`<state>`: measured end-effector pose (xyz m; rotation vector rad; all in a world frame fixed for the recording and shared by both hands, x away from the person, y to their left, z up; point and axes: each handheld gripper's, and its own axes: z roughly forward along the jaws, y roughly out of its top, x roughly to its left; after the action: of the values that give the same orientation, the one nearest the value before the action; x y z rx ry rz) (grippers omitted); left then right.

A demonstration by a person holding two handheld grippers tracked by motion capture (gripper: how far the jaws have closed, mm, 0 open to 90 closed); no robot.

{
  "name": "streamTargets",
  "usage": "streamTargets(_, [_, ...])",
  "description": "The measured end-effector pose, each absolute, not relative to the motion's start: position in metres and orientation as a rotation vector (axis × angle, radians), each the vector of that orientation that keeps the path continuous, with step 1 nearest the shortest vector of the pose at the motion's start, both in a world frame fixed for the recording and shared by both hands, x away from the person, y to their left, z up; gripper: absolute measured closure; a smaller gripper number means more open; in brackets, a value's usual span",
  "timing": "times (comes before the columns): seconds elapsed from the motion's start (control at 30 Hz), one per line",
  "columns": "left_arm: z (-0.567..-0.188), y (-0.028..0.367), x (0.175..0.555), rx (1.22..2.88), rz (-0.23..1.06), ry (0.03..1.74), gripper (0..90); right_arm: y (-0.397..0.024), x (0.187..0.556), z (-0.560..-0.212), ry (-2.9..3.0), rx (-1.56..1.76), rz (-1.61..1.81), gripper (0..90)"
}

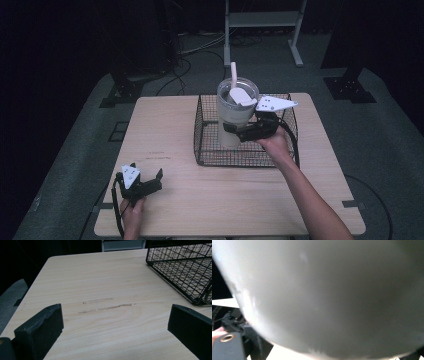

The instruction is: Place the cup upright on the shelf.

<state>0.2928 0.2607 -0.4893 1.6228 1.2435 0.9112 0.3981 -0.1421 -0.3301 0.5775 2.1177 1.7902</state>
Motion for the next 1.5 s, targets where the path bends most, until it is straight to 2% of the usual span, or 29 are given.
streamTargets(0.73, [-0.489, 0.261, 0.293, 1.622, 0.909, 1.237, 0.0, -0.110, 0.472, -0.334, 2.157, 0.597, 1.724, 9.2])
streamTargets(0.93, [-0.489, 0.261, 0.292, 1.624, 0.910, 1.237, 0.0, -0.108, 0.485, -0.350, 2.179, 0.641, 1.730, 9.1])
streamTargets(1.5, [-0.489, 0.261, 0.293, 1.624, 0.910, 1.237, 0.0, -0.106, 0.497, -0.384, 2.252, 0.679, 1.737, 9.1])
